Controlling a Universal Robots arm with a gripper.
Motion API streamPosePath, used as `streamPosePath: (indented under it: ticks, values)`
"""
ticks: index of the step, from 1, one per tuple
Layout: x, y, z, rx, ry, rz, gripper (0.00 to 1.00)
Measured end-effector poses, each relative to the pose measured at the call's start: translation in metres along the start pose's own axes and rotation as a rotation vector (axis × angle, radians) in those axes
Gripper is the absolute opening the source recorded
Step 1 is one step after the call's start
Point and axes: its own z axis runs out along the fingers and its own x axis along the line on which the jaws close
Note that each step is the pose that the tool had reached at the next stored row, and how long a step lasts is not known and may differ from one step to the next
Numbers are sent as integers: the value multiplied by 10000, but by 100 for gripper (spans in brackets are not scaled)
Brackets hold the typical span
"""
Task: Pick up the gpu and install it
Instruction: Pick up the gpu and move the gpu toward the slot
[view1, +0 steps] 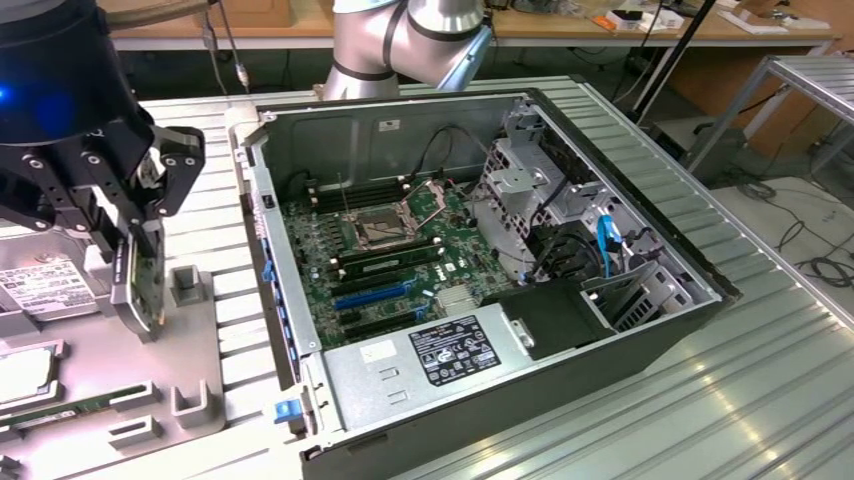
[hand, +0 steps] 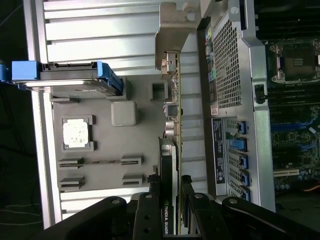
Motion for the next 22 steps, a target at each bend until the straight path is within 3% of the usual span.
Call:
streamPosePath:
  ticks: [22]
  values:
    - [-5,9,-202,0,0,0,27]
